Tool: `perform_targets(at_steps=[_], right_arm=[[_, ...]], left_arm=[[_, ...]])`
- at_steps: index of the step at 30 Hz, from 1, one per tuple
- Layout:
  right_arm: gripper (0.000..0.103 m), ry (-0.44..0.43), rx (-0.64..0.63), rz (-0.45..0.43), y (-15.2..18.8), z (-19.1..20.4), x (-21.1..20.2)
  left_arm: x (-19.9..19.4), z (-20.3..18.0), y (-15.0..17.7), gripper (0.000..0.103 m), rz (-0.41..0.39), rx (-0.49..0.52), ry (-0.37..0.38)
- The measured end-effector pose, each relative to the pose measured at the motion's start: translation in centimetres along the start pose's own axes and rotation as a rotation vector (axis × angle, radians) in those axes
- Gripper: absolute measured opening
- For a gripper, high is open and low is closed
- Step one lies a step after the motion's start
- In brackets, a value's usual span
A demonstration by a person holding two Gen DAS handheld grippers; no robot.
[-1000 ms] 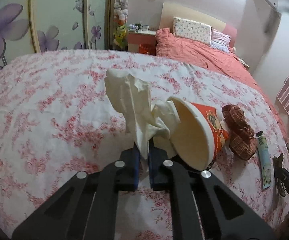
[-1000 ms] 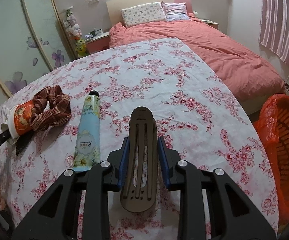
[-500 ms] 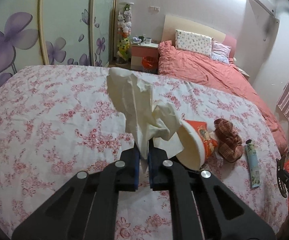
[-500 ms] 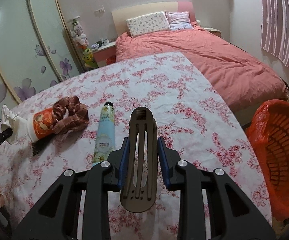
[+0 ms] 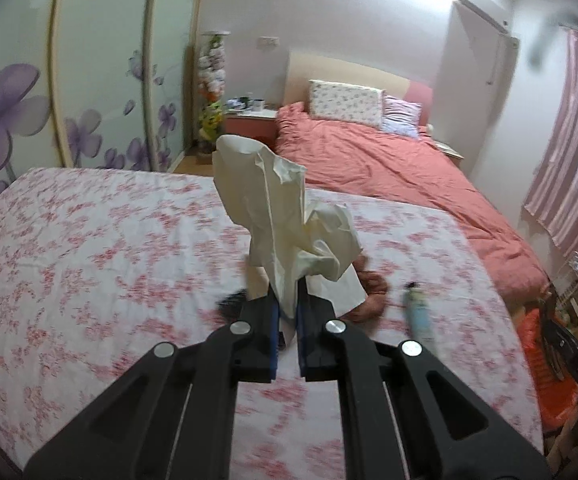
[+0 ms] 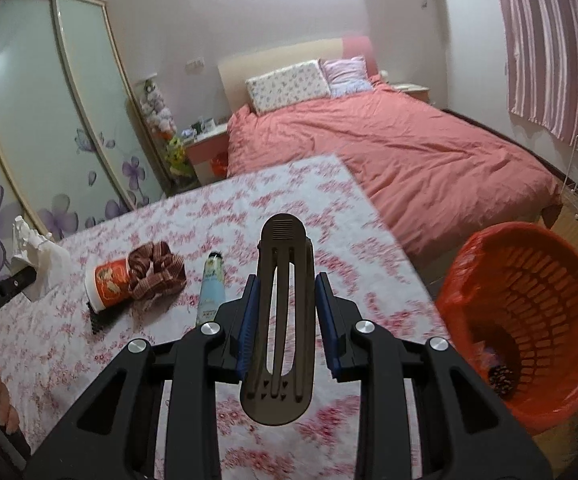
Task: Collect trash
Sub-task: 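Carry both items over the orange basket and open both tools to drop them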
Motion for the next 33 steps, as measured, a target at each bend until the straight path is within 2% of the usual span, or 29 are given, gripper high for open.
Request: perform_targets(at_steps=[6, 12, 22, 29, 33], right_arm=[[0.029, 0.042, 0.03, -0.048, -0.1, -3.1, -2.7], [0.029, 0.112, 0.081, -0.082, 0.7, -7.8, -4.9], [0.029, 0.196, 0.199, -0.087, 2.6, -14.6, -5.1], [0.029, 0.214, 0.268, -0.094, 3.9, -18.7, -4.9], [0.029, 0.213, 0.311, -0.097, 4.5, -20.9, -5.0]], left_arm=[[-1.7, -5.9, 2.1, 0.008, 0.017, 0.05, 0.095], [-2.3, -12.8, 5.6, 0.008, 0.077, 0.102, 0.211], [-2.5, -24.4, 13.0, 0.008, 0.2, 0.231, 0.396], [-2.0, -31.1, 18.1, 0.008, 0.261, 0.337, 0.475], [-1.3, -34.1, 19.9, 0.008, 0.283, 0.392, 0.5]])
Point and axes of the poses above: each gripper's, at about its wrist camera, not at the fingertips, and x roughly the way its jaws point, z to its left, y to its underside, the point moved 7 cm from there along x, roughly the way its jaws point, and after that the axes turned 12 degrees about -x, right-handed, at the moved point
